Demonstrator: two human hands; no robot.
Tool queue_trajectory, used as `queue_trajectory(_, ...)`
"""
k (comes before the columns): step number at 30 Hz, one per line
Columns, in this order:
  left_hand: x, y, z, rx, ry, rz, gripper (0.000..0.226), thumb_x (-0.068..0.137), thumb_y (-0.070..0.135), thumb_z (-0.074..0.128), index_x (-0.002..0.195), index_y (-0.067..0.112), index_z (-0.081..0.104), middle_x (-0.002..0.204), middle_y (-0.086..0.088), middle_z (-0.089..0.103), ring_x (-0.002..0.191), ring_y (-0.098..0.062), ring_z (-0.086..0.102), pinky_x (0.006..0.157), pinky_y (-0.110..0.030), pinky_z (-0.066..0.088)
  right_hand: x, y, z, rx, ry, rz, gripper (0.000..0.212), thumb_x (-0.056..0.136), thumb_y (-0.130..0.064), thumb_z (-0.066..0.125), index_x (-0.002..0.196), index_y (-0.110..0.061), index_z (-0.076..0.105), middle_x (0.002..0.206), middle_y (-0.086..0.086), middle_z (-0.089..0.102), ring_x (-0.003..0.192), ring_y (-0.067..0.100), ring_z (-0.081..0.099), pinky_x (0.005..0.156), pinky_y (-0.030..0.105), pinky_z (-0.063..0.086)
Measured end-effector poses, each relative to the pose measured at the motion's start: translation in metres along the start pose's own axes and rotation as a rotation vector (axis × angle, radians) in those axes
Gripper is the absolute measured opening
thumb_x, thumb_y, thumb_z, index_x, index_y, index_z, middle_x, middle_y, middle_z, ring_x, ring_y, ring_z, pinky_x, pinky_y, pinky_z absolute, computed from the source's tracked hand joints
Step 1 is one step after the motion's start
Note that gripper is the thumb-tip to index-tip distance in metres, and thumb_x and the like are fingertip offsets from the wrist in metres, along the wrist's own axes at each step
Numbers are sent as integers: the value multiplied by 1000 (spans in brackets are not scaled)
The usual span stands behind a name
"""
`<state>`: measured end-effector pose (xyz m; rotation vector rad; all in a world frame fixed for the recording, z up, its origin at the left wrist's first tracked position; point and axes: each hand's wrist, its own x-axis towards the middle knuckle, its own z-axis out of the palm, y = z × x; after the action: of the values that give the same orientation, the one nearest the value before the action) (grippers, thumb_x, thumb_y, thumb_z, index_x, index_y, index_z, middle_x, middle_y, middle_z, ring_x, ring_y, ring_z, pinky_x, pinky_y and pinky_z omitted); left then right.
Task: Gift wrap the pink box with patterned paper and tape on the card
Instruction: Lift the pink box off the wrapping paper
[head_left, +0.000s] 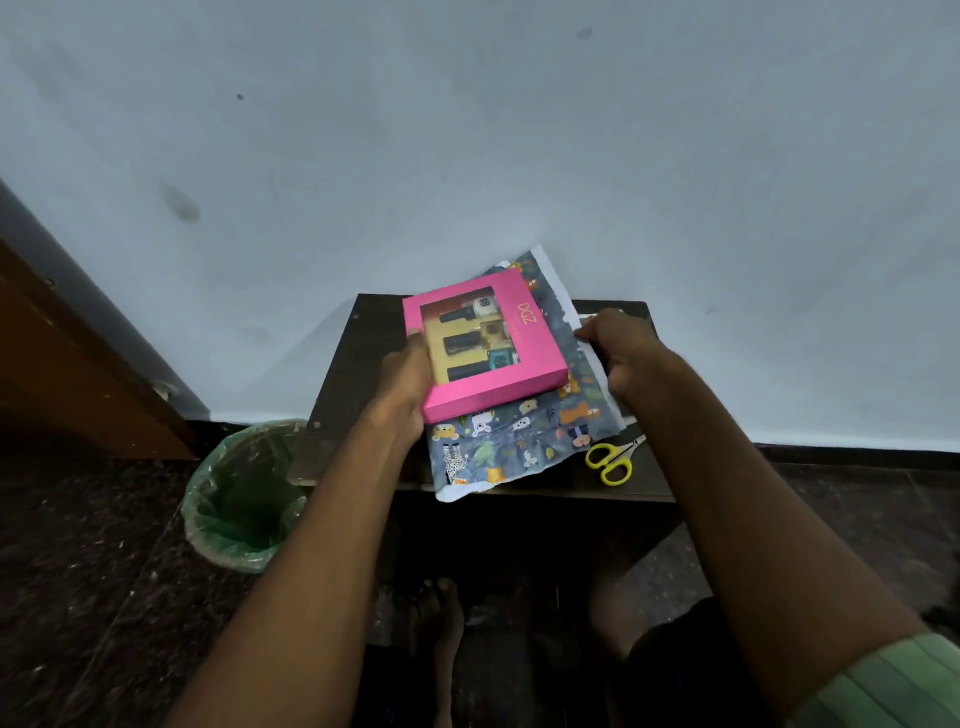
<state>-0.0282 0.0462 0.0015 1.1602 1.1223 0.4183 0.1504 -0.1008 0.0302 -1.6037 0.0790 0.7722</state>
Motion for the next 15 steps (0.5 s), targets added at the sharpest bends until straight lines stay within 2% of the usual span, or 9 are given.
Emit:
queue_trajectory(2,-1,0,0,-36,-40,-36,45,117,38,37,97,20,73,77,-2,80,62,-19,77,63,-36,65,-5,-2,0,-6,-39,15,27,86,7,52,105,2,70,105,25,75,78,34,76,72,50,64)
queue_trajectory(4,-3,-1,2,-62,-60,-69,44,116,40,38,96,20,73,81,-4,80,64,-20,77,65,-37,65,-12,-3,-1,-41,-47,-6,24,86,13,51,96,1,69,92,23,73,61,29,72,55,41,63)
queue_trajectory(5,-4,-2,3,-69,-60,-81,45,116,41,38,98,20,73,83,-5,80,67,-22,77,66,-39,65,-13,-2,-1,-54,-65,-27,25,86,15,52,98,3,69,90,24,73,60,29,72,54,43,63)
queue_trajectory(7,-4,-4,4,-85,-61,-105,46,116,43,36,100,19,72,79,-5,80,66,-22,77,59,-38,65,-10,6,-2,-160,-60,-148,32,84,13,61,114,4,68,106,26,74,80,29,74,73,51,65)
queue_trajectory(8,-4,-5,4,-92,-55,-111,47,116,44,36,100,19,72,76,-4,79,63,-21,76,54,-36,64,-8,10,-3,-282,-17,-271,44,82,8,69,124,-2,66,117,20,73,95,27,72,84,49,64)
queue_trajectory(10,-5,-8,5,-111,-46,-118,49,116,46,35,101,19,73,76,-4,79,63,-21,76,53,-35,64,-9,14,-9,-614,78,-571,69,77,-5,84,139,-12,57,128,2,63,113,16,60,93,33,52)
queue_trajectory(11,-6,-8,5,-122,-42,-119,50,115,48,34,103,19,74,81,-5,80,66,-22,76,57,-36,65,-8,15,-11,-738,100,-728,72,76,-10,88,141,-12,57,128,2,60,115,16,57,94,30,46)
queue_trajectory(13,-6,-9,4,-152,-29,-123,52,115,51,33,111,18,74,93,-8,80,73,-25,77,63,-40,67,-6,15,-11,-831,96,-947,55,78,-9,85,130,-8,67,123,8,68,114,24,64,97,34,50)
queue_trajectory(15,-6,-7,2,-187,-36,-131,53,114,53,34,116,19,74,98,-9,80,73,-26,77,62,-42,67,-10,16,-3,-772,83,-955,36,81,3,70,115,-9,75,103,6,76,97,24,70,88,41,57)
